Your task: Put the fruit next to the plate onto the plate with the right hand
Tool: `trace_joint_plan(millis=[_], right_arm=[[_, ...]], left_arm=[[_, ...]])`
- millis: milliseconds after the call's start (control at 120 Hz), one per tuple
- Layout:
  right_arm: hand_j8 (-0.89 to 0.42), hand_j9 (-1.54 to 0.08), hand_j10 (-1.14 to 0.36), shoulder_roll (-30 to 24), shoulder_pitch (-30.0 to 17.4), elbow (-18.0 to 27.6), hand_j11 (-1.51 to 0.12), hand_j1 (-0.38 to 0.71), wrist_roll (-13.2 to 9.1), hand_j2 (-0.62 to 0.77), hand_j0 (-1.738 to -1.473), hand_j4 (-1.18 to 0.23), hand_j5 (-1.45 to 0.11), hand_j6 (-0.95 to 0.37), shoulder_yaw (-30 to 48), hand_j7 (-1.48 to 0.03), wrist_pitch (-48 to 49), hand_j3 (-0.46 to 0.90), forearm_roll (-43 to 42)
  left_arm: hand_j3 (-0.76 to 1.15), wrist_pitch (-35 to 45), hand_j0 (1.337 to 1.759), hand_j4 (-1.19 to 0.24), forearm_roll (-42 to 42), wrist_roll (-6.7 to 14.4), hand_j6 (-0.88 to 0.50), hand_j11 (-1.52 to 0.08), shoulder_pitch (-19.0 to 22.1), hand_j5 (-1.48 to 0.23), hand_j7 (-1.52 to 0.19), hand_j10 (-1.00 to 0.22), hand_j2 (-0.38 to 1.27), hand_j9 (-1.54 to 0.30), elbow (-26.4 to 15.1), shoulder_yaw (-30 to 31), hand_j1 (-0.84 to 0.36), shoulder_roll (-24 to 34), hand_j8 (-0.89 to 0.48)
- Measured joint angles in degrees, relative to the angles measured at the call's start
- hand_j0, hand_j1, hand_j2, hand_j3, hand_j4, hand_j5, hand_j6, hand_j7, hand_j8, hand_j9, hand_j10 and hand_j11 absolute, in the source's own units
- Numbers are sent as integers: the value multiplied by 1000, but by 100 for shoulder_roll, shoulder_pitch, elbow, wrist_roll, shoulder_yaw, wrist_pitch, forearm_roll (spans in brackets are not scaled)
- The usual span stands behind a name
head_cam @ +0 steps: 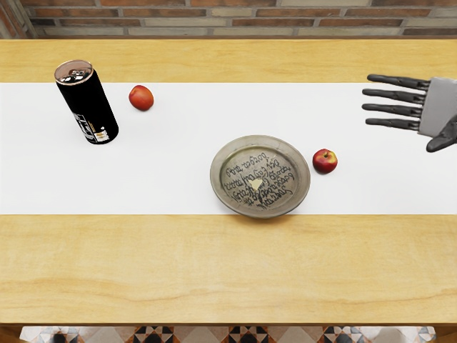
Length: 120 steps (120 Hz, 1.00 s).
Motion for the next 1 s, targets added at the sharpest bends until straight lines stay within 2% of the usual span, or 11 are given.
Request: trace_joint_plan(millis=[375, 483, 550, 667, 783, 883, 1000], right_arm=[[-18, -28, -19, 169, 267, -100, -28, -323, 0, -4, -1658, -18, -28, -17, -2, -29, 0, 0, -256], [-22, -32, -23, 320, 804, 254, -32, -319, 0, -4, -1658, -22, -32, -21, -76, -33, -6, 0, -1705], [-25, -35, -26, 616, 973, 580, -35, -317, 0, -5, -1658, -25, -35, -24, -102, -35, -369, 0, -2875], [-30, -40, -30, 1068, 1204, 1098, -40, -313, 0, -5, -1658, -30, -40, -30, -610, -40, -1522, 0, -4955], [-33, -42, -33, 1570, 1367, 1317, -42, -311, 0, -5, -1658, -33, -42, -33, -1383, -42, -3100, 0, -6513], [-35, -43, -35, 1960, 1390, 1370, -43, -310, 0, -5, -1658, -35, -43, -36, -1945, -43, -4259, 0, -7447], [-36, -44, -35, 2213, 1340, 1236, -44, -310, 0, -5, -1658, -36, -44, -37, -2445, -44, -5204, 0, -7914]], left_arm=[[0, 0, 1658, -7, 1, 0, -7, -9, 0, -9, -9, -7, 2, -9, 0, 0, 341, 0, -7], [0, 0, 1658, -7, 1, 0, -7, -9, 0, -9, -9, -7, 2, -9, 0, 0, 341, 0, -7], [0, 0, 1658, -7, 1, 0, -7, -9, 0, -9, -9, -7, 2, -9, 0, 0, 341, 0, -7], [0, 0, 1658, -7, 1, 0, -7, -9, 0, -9, -9, -7, 2, -9, 0, 1, 341, 0, -7], [0, 0, 1658, -7, 1, 0, -7, -9, 0, -9, -9, -7, 2, -9, 0, 1, 341, 0, -7], [0, 0, 1658, -7, 0, 0, -7, -9, 0, -9, -9, -7, 1, -9, 0, 1, 341, 0, -7], [0, 0, 1658, -7, 0, 0, -7, -9, 0, -9, -9, -7, 1, -9, 0, 1, 341, 0, -7]])
